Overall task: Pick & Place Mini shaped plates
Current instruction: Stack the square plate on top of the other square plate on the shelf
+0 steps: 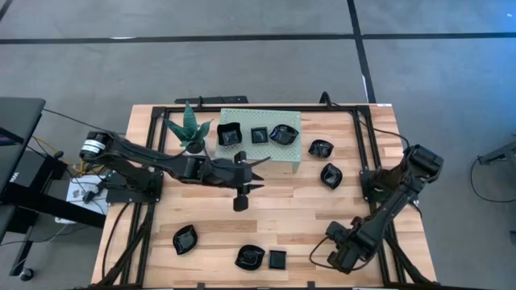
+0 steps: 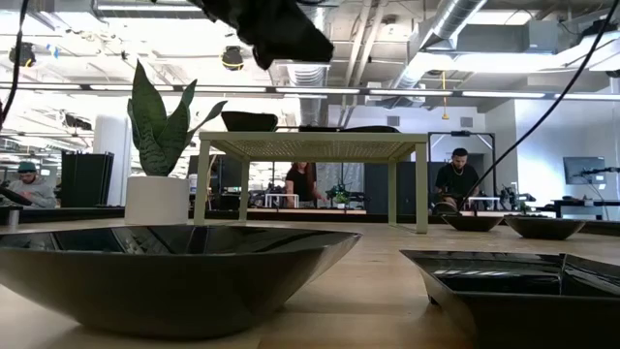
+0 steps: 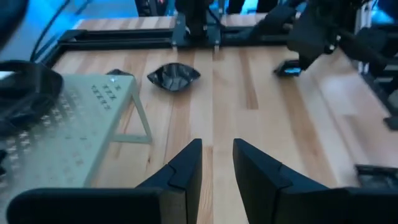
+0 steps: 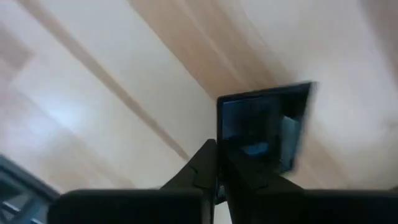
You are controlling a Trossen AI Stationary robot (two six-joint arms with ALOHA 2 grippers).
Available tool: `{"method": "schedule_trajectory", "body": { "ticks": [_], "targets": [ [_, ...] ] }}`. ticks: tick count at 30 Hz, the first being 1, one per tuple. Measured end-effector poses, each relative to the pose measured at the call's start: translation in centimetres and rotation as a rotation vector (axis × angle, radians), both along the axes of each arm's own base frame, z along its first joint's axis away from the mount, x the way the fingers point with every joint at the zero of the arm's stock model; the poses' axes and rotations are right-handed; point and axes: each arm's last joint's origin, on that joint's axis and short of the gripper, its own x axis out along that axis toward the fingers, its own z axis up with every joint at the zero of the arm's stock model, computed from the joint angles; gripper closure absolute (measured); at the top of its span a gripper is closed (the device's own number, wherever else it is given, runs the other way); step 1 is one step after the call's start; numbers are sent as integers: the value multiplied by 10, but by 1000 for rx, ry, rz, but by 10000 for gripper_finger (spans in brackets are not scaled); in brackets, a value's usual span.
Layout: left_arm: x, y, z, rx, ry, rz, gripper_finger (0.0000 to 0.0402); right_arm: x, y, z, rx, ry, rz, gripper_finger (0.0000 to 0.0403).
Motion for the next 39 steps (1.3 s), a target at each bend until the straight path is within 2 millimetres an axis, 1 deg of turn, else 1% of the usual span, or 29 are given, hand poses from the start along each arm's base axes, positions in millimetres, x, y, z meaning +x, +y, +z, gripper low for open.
{"method": "schedule_trajectory", "body": {
  "ticks": [4,7,9,12,15,17,19,21,26,30,32,35,39],
  "targets": [
    [-10,2,18,-24,-56,6,309,13,-5,23,-45,10,78,398],
    [-18,2,32,-55,-103,11,309,23,-12,40,-121,-17,148,399],
    [-24,2,36,-60,-118,5,309,30,-18,50,-187,-46,211,396],
    [-32,-1,34,-61,-116,-10,309,40,-28,63,-346,-117,355,395],
    [-41,-5,25,-74,-93,-22,309,54,-40,72,-561,-209,532,396],
    [-47,-7,17,-110,-71,-16,309,66,-49,77,-715,-261,626,396],
    [-53,-9,11,-150,-58,-5,309,81,-61,82,-860,-295,680,397],
    [-59,-10,7,-161,-54,10,309,96,-75,88,-949,-281,727,397],
    [-74,-9,3,-180,-80,113,309,132,-117,99,-993,-209,808,397],
    [-85,-9,1,-184,-90,121,309,155,-151,108,-991,-165,931,397],
    [-90,-8,-1,-208,-95,127,309,165,-169,114,-958,-192,969,397],
    [-96,-6,-7,-247,-89,148,309,178,-194,123,-905,-265,980,397],
    [-100,-4,-15,-282,-81,174,309,187,-226,129,-888,-325,999,397]
  ]
}}
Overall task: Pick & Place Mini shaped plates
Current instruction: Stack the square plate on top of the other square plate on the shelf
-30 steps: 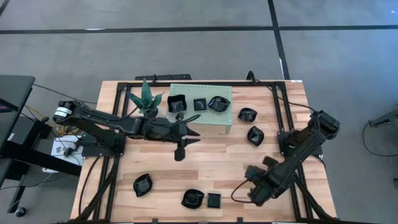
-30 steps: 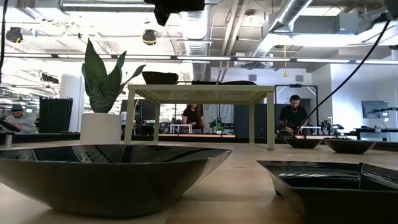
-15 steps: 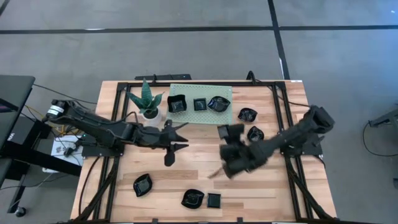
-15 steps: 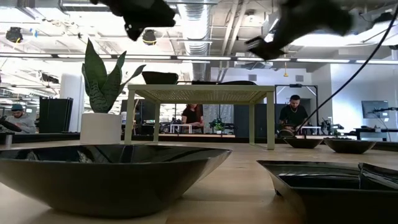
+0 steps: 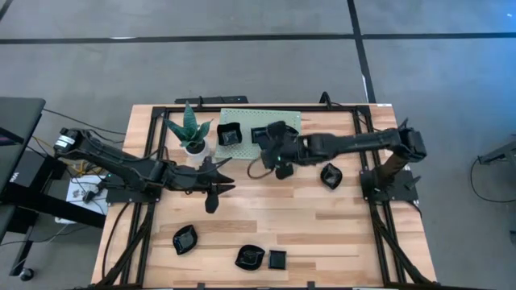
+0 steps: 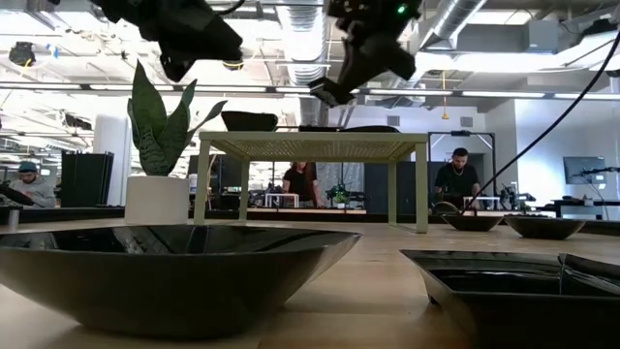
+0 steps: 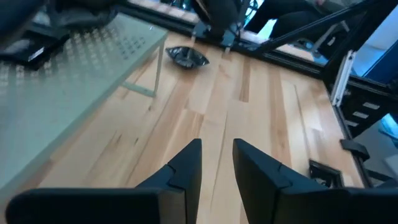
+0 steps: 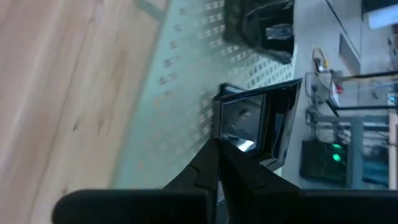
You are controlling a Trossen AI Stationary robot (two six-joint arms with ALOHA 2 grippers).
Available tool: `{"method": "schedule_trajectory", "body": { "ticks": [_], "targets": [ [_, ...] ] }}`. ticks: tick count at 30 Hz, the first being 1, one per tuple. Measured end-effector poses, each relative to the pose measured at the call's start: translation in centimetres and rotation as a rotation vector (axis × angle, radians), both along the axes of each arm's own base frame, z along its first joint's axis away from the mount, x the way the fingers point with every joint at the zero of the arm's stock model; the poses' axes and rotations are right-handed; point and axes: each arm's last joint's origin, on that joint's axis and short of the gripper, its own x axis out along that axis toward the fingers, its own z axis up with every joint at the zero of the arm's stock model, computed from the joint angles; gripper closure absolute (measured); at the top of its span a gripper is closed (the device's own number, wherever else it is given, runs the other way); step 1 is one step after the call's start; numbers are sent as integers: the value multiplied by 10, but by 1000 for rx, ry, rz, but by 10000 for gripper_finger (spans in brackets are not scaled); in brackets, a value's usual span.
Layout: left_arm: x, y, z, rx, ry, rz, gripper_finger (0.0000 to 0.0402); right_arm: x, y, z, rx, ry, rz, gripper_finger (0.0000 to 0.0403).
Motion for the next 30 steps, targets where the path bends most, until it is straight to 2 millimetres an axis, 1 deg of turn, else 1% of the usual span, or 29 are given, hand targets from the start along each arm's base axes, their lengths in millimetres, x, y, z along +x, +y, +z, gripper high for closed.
{"method": "schedule_trajectory", "body": {
  "ticks": [3,6,9,12,16,19,24,30],
  "targets": [
    [-2,1,-6,-15,14,13,309,3,-21,2,45,-33,0,397],
    [-2,1,-8,-33,15,25,309,2,-37,2,57,-40,-31,397],
    [-2,1,-8,-42,10,28,309,2,-48,3,65,-66,-71,397],
    [-2,1,-7,-44,3,28,309,3,-55,5,124,-126,-116,397],
    [-2,1,-7,-45,-6,27,309,3,-58,4,214,-171,-159,397],
    [-1,1,-6,-46,-10,29,309,4,-54,4,218,-177,-156,397],
    [-1,4,-6,-39,-11,40,309,5,-46,6,247,-248,-238,397],
    [0,8,-6,-4,-8,40,309,6,-42,6,274,-276,-273,397]
  ]
}}
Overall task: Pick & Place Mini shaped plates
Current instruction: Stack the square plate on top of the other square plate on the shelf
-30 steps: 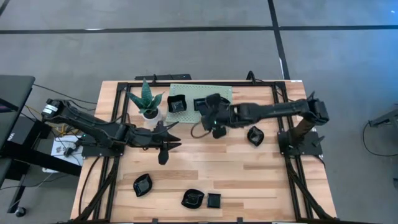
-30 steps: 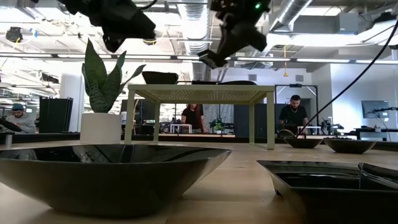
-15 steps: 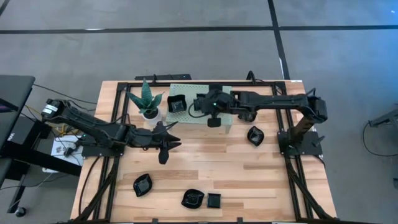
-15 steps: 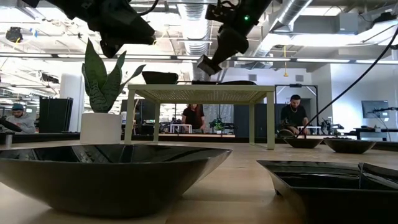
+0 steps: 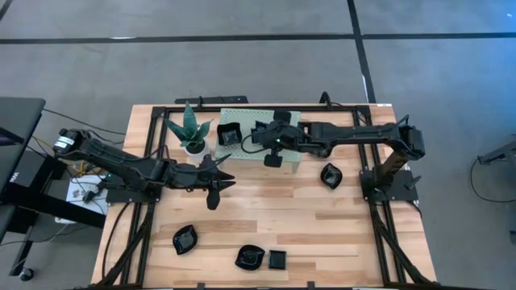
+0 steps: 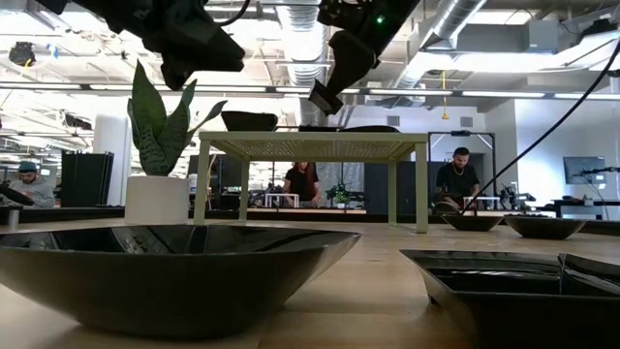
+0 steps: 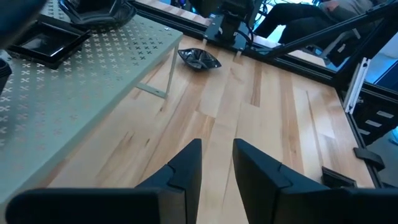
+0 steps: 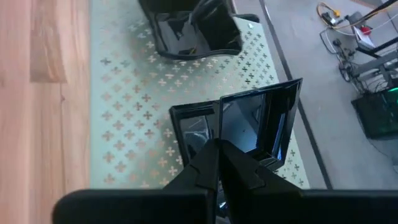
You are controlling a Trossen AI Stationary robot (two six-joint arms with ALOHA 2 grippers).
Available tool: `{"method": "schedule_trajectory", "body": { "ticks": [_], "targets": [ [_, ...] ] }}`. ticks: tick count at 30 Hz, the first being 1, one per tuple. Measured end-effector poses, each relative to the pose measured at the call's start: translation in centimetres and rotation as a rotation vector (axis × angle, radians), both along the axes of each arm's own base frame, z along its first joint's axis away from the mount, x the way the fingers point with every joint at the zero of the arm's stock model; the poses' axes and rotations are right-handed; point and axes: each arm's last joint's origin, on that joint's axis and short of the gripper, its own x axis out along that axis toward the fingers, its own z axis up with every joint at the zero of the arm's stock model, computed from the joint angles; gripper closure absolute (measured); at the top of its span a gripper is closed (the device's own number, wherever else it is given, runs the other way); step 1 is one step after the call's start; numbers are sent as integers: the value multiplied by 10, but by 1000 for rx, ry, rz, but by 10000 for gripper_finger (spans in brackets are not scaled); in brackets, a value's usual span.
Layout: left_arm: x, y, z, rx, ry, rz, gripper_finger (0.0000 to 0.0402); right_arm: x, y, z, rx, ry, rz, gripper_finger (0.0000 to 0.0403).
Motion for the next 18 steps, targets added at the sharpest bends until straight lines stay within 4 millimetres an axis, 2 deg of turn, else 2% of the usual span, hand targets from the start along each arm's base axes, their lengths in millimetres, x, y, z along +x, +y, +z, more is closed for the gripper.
{"method": "schedule_trajectory", "body": {
  "ticks": [18],
  "targets": [
    [0,0,0,-1,-3,0,309,-1,4,0,-44,19,-23,401]
  ]
}}
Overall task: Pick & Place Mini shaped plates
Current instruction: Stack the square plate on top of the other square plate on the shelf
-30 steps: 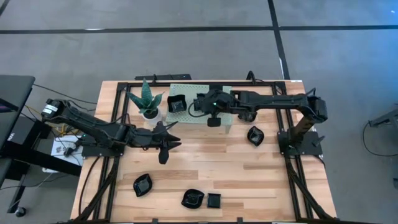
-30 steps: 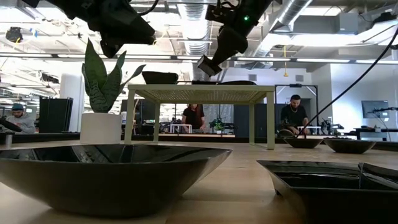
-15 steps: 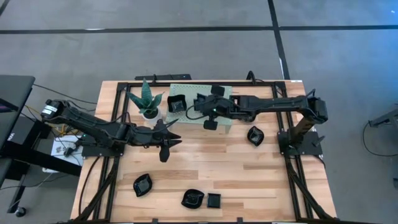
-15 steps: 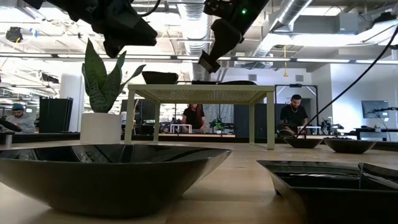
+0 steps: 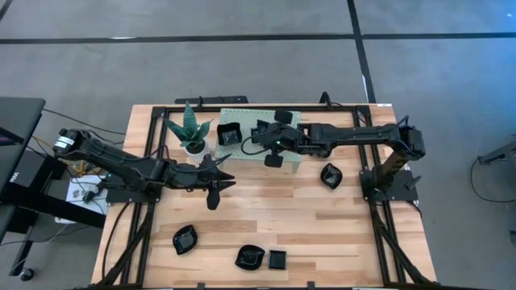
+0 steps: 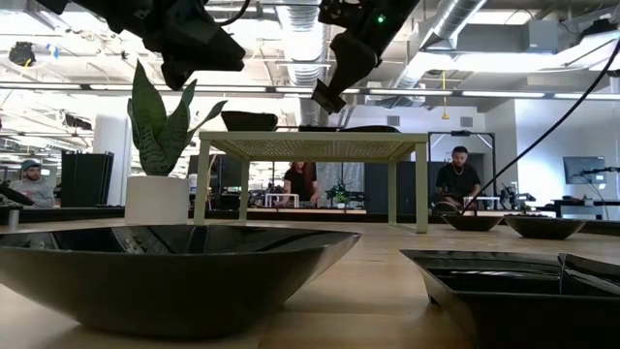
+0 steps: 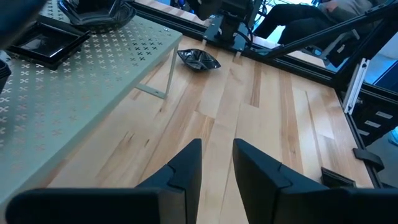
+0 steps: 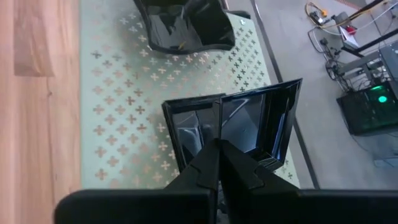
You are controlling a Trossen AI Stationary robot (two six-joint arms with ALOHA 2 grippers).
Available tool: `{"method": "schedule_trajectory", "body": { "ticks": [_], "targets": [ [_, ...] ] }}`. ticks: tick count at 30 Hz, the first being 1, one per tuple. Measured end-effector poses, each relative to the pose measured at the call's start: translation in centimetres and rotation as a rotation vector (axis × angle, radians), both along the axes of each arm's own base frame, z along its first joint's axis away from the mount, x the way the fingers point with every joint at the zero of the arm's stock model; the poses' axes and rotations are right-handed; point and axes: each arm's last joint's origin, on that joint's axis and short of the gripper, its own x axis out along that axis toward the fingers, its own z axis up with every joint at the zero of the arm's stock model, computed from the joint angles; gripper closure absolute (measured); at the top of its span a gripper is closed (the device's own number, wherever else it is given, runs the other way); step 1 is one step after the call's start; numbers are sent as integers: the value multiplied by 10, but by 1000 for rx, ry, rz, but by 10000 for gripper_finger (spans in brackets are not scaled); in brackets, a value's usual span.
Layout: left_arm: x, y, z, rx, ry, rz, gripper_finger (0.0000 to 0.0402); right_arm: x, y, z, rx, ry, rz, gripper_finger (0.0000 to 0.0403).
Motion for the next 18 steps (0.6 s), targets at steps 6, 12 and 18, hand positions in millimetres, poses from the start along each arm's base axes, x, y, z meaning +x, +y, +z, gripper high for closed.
{"method": "schedule_trajectory", "body": {
  "ticks": [6,12,18],
  "targets": [
    [0,0,0,0,0,0,309,0,2,-1,-1,8,8,402],
    [0,0,0,0,0,0,309,1,2,-2,6,12,12,402],
    [0,0,0,0,-2,0,309,15,2,-25,-6,74,28,403]
  ]
}}
